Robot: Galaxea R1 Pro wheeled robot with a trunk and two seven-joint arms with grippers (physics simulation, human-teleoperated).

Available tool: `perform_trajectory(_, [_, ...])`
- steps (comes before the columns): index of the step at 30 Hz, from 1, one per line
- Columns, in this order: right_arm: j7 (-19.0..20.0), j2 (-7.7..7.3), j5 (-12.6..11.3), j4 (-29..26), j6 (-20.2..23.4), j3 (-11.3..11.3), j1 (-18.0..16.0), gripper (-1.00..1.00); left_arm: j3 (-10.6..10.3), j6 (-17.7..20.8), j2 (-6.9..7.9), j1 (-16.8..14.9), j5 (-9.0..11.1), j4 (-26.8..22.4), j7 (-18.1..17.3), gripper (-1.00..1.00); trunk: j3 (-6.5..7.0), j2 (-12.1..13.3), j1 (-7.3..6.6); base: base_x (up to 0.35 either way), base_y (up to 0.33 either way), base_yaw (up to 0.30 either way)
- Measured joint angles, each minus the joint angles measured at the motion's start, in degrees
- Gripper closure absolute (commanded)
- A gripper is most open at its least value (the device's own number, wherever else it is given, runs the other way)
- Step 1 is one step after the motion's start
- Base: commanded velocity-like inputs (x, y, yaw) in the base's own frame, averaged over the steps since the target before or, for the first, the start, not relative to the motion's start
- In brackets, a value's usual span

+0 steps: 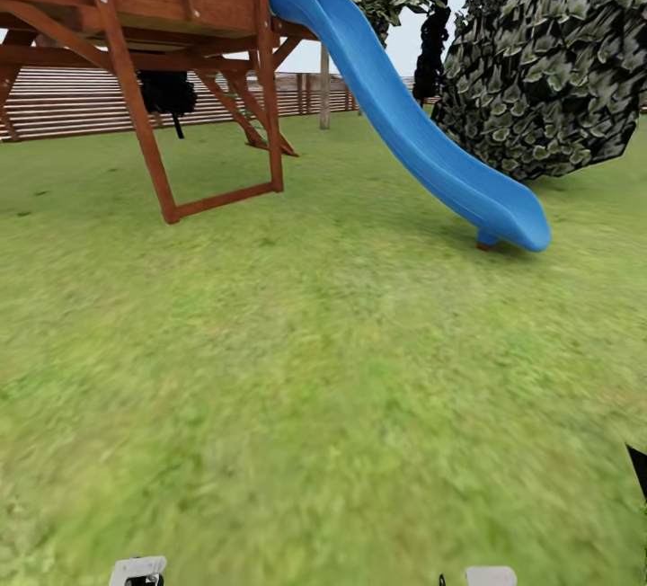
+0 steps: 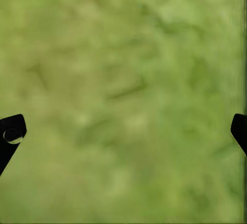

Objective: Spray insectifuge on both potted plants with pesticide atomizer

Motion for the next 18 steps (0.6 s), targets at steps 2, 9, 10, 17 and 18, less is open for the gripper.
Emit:
perform_trajectory(2, [0.0, -0.01, 0.0, 0.0, 0.0, 0.0, 0.0, -1.0, 0.03, 0.01, 0.0, 0.0, 0.0, -0.01, 0.0, 1.0, 0.0, 0.0, 0.0, 0.339, 0.0, -0.263])
perform_trajectory(9, [0.0, -0.01, 0.0, 0.0, 0.0, 0.0, 0.0, -1.0, 0.03, -0.01, 0.0, 0.0, -0.02, -0.02, 0.0, 1.0, 0.0, 0.0, 0.0, 0.339, 0.0, -0.263])
perform_trajectory(10, [0.0, 0.0, 0.0, 0.0, 0.0, 0.0, 0.0, -1.0, 0.04, 0.01, 0.0, 0.0, -0.01, -0.02, 0.0, 1.0, 0.0, 0.0, 0.0, 0.339, 0.0, -0.263])
perform_trajectory(17, [0.0, -0.01, 0.0, 0.0, 0.0, 0.0, 0.0, -1.0, 0.03, 0.0, 0.02, 0.0, 0.0, -0.01, 0.0, 1.0, 0.0, 0.0, 0.0, 0.339, 0.0, -0.263])
perform_trajectory(18, [0.0, -0.01, 0.0, 0.0, 0.0, 0.0, 0.0, -1.0, 0.02, -0.02, 0.01, 0.0, 0.0, -0.02, 0.0, 1.0, 0.0, 0.0, 0.0, 0.339, 0.0, -0.263])
